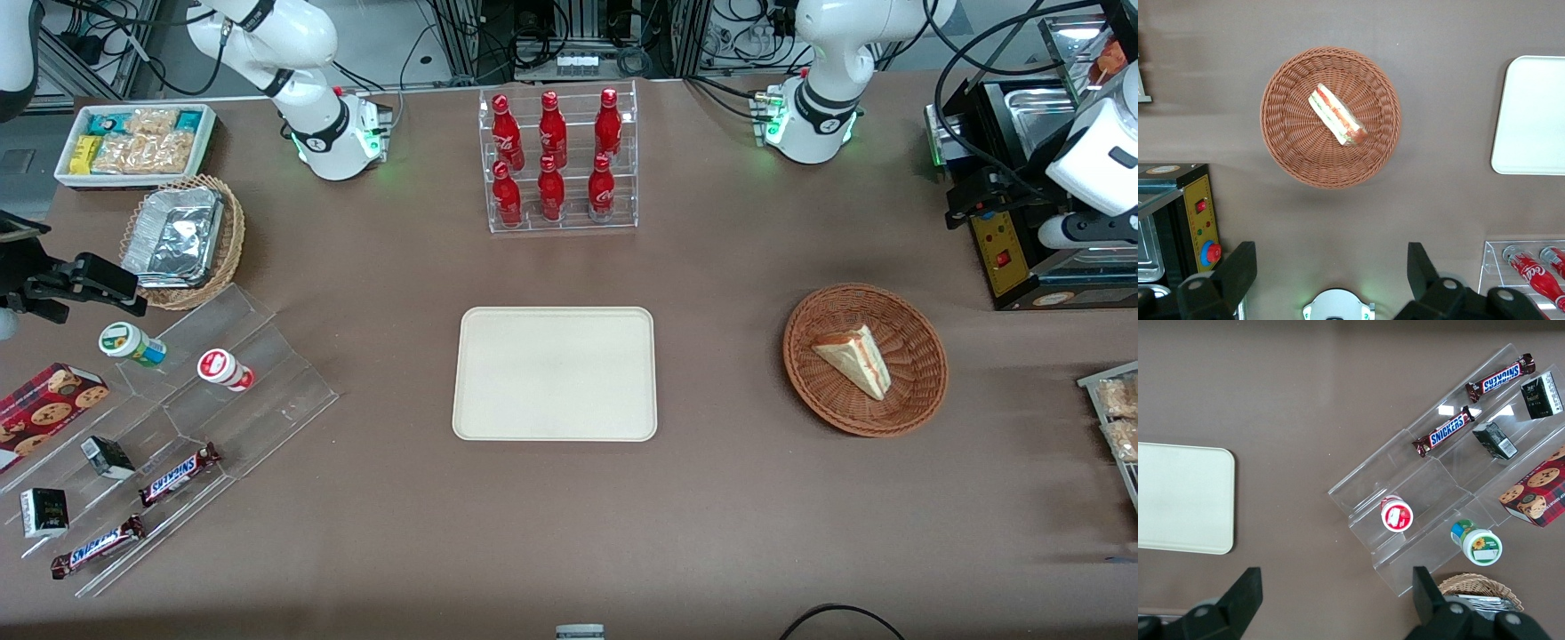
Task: Place sandwich from basket to tray
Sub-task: 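Move the left gripper over the sandwich in the wicker basket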
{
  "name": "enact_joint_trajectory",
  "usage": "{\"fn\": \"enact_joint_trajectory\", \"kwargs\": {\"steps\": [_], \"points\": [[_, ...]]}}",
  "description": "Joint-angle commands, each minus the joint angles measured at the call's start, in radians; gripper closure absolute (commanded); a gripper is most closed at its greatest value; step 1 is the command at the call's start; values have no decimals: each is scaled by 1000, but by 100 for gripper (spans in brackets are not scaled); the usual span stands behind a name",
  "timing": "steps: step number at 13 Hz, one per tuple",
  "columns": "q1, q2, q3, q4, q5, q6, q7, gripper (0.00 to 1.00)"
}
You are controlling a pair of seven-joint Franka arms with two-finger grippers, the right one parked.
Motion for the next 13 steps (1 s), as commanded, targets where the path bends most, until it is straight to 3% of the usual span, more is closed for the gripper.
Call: {"fn": "enact_joint_trajectory", "kwargs": {"steps": [1, 4, 8, 11, 13], "points": [[-1, 10, 4, 25, -9, -20, -12, 0], [5, 59, 4, 22, 2, -11, -39, 0], [28, 146, 5, -23, -9, 122, -379, 0], [17, 186, 4, -144, -3, 300, -664, 0], [8, 182, 2, -289, 2, 484, -751, 0]]}}
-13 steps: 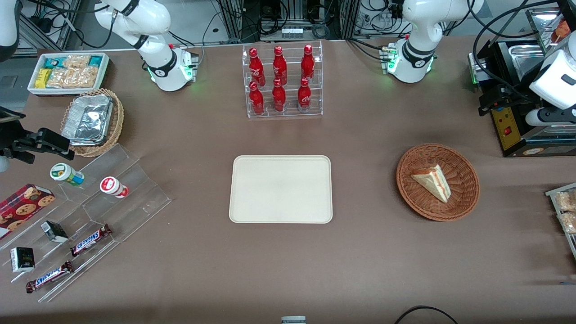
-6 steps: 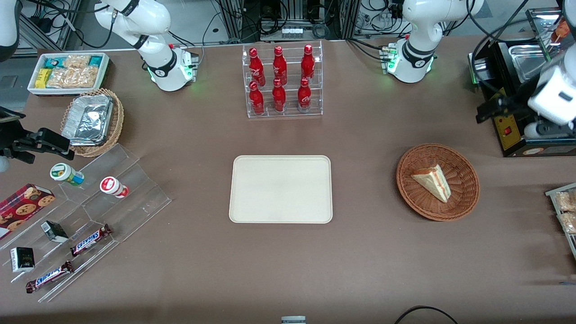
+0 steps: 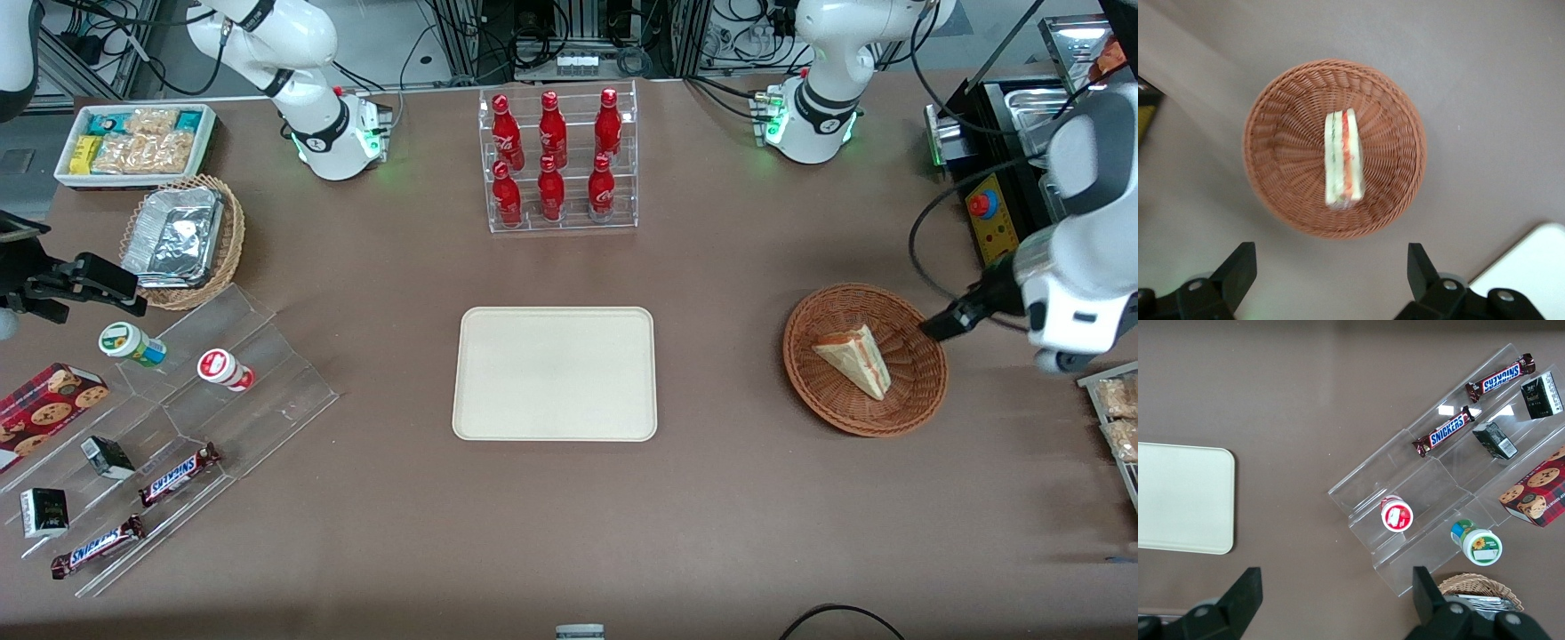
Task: Place sandwich from basket to tray
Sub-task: 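Move the left gripper over the sandwich in the wicker basket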
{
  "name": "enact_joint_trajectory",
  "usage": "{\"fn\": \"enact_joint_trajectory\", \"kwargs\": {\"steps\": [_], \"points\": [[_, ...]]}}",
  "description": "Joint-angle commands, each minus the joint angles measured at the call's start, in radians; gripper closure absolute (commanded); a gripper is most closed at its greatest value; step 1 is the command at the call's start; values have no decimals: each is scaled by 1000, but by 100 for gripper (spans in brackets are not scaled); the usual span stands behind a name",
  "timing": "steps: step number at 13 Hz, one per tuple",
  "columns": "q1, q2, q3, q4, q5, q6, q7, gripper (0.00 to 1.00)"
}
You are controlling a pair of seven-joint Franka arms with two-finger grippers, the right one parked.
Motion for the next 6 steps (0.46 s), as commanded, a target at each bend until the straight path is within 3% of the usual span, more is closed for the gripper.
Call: {"fn": "enact_joint_trajectory", "kwargs": {"steps": [1, 6], "points": [[-8, -29, -4, -199, 4, 219, -93, 0], [-30, -3, -4, -436, 87, 563, -220, 0]]}}
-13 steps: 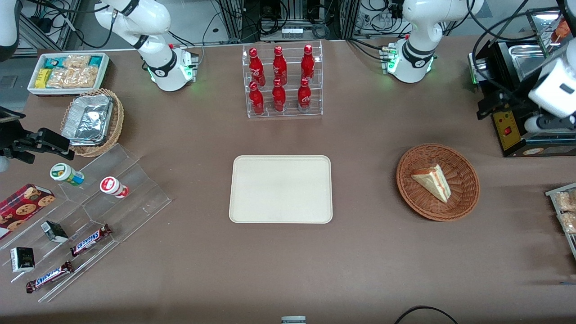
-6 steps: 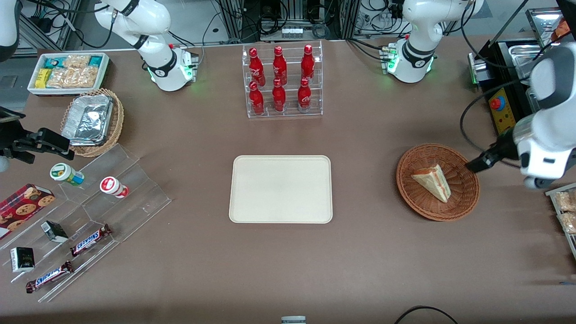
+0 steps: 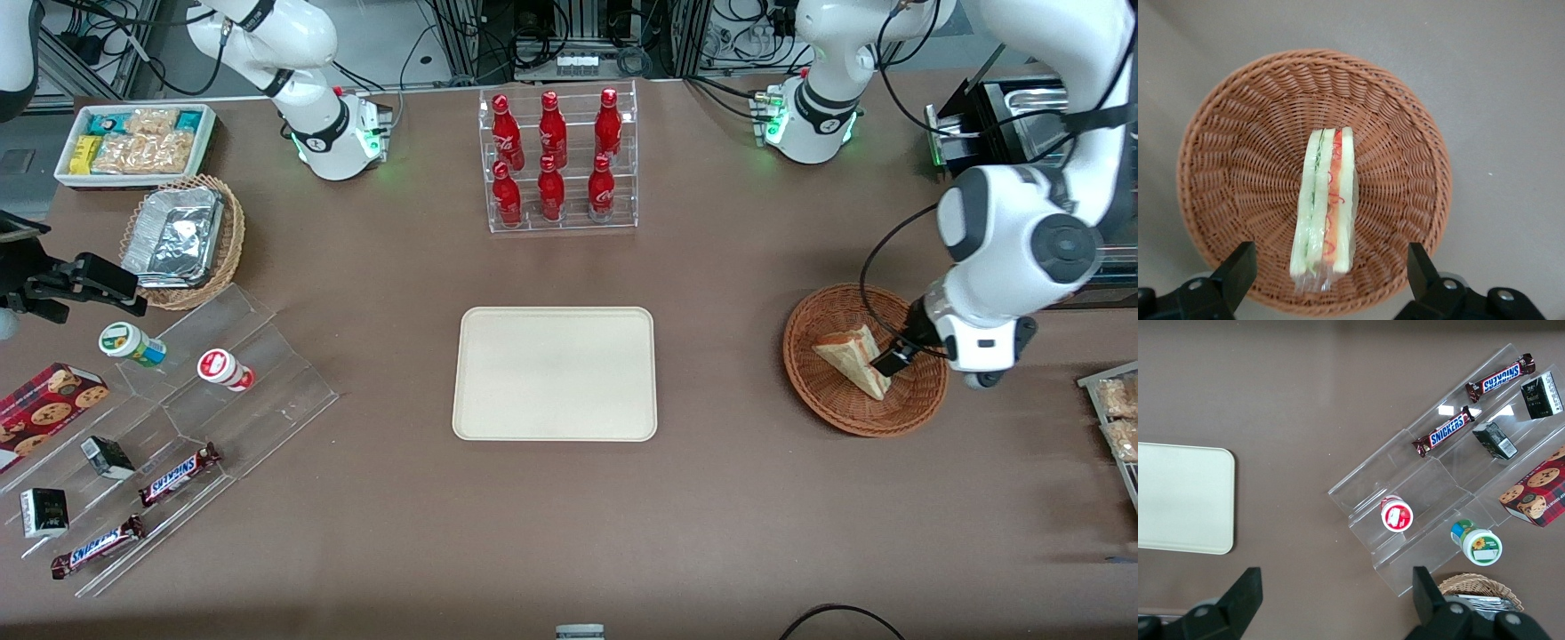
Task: Place sandwich from basket to tray
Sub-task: 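Lower the left gripper and close it on the wrapped sandwich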
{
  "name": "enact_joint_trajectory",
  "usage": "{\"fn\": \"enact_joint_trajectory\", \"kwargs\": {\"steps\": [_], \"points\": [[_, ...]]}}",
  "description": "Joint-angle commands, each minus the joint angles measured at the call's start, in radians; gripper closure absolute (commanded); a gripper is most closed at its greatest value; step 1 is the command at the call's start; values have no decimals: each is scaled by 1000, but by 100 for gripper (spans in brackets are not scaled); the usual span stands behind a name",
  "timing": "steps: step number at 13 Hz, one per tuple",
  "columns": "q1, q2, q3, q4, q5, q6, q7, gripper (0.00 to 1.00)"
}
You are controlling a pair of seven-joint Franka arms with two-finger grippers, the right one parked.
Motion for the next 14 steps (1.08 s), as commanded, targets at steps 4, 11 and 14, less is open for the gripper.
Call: {"fn": "enact_joint_trajectory", "kwargs": {"steps": [4, 11, 14], "points": [[-19, 29, 0, -67, 62, 86, -84, 0], [-17, 92, 0, -75, 107, 119, -139, 0], [-19, 99, 0, -73, 105, 125, -174, 21]]}}
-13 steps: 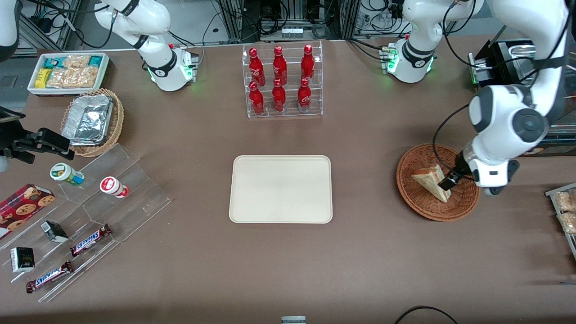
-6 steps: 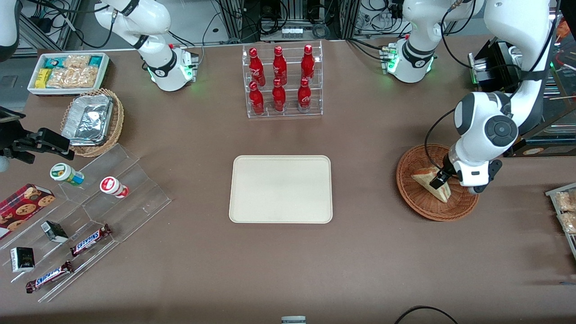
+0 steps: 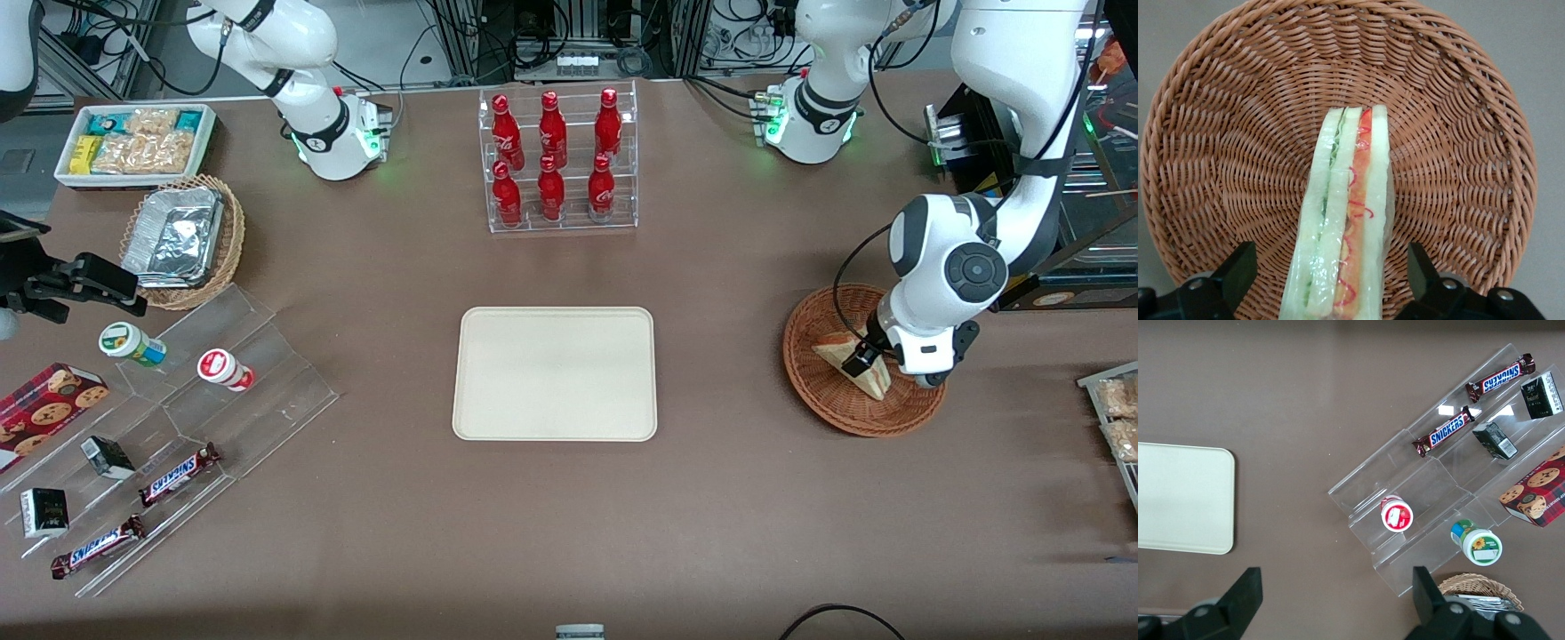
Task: Place sandwich from basket to tray
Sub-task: 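Lower the left gripper and close it on the wrapped sandwich, then lift the sandwich and carry it with the left gripper to the tray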
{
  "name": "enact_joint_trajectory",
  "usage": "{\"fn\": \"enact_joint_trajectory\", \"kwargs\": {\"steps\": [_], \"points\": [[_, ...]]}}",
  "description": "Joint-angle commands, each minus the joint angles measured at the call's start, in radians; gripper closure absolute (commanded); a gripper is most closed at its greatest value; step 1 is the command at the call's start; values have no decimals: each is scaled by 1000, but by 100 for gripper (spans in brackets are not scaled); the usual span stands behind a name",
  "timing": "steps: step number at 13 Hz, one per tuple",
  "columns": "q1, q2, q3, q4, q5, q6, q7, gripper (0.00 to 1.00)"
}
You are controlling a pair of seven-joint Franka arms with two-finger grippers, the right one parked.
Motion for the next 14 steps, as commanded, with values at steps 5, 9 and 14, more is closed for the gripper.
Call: {"fn": "enact_joint_trajectory", "kwargs": {"steps": [5, 9, 14], "points": [[-7, -43, -9, 37, 19, -101, -47, 100], [-1, -92, -77, 176, 16, -346, -24, 100], [-5, -90, -241, 374, -22, -468, -21, 100]]}}
